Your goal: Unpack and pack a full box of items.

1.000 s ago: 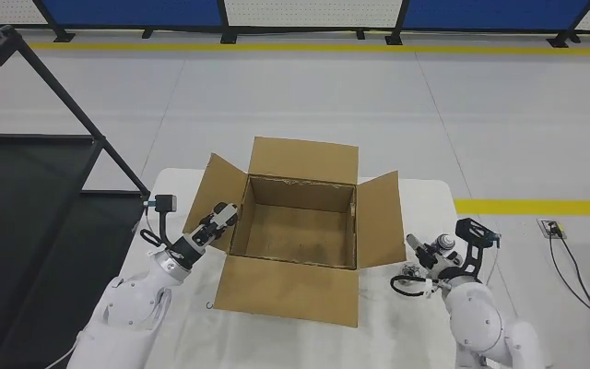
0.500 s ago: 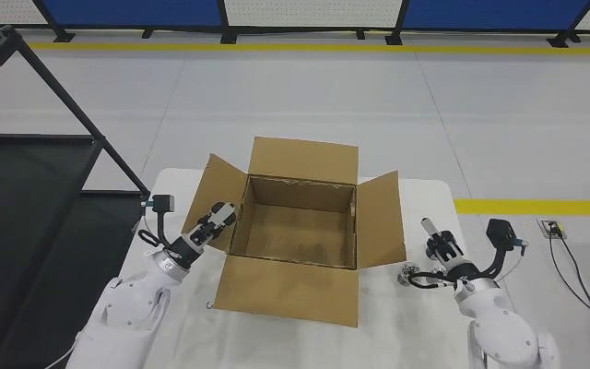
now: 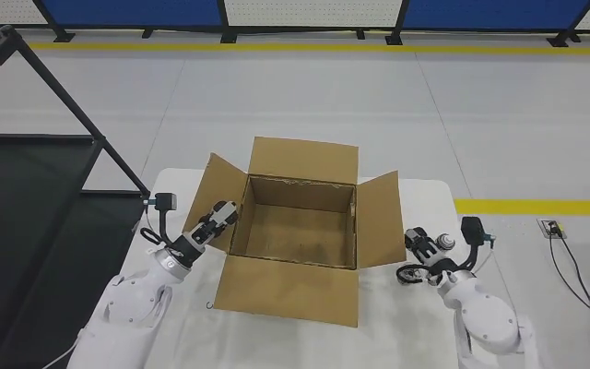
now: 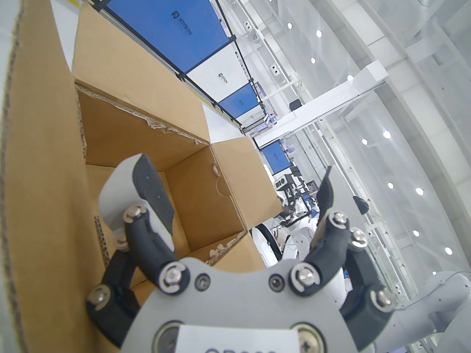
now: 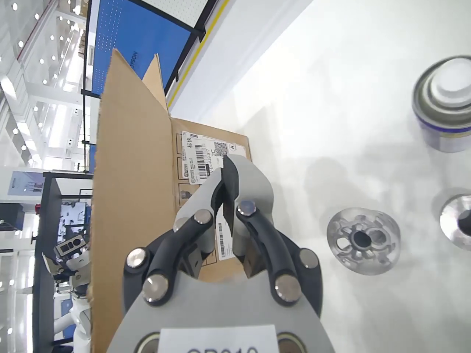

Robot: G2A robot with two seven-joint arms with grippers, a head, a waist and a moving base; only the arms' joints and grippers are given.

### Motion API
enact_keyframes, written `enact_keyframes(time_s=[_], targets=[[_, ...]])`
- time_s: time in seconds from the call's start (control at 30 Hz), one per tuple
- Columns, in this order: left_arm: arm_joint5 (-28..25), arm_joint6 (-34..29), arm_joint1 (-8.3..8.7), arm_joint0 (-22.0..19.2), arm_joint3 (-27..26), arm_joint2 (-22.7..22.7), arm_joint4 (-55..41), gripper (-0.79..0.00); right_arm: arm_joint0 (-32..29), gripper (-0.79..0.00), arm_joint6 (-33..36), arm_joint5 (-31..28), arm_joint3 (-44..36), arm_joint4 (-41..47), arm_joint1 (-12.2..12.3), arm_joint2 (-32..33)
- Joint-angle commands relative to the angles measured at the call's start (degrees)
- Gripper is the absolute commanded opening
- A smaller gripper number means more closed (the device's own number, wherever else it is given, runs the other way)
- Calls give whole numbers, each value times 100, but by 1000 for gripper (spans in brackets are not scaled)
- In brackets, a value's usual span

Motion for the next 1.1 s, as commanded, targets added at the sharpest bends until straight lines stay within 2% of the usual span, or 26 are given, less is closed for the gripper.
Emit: enact_keyframes(time_s=[0.0, 0.27, 0.43, 0.6, 1.07], targets=[[-5, 0, 3, 8, 10, -20, -21, 0, 123, -785, 65, -169, 317, 233, 22, 20], [11, -5, 2, -10, -12, -20, 5, 0, 584, -785, 102, -855, 1501, 1056, 75, -74], [0, 20, 6, 15, -13, -58, 5, 0, 897, -785, 504, -1510, 2319, 1720, 122, -126], [12, 34, 7, 33, -38, -69, 5, 0, 1252, -785, 719, -1869, 2954, 1960, 165, -277], [6, 70, 18, 124, -122, -147, 26, 0, 1896, -785, 778, -2164, 3802, 2102, 236, -811]])
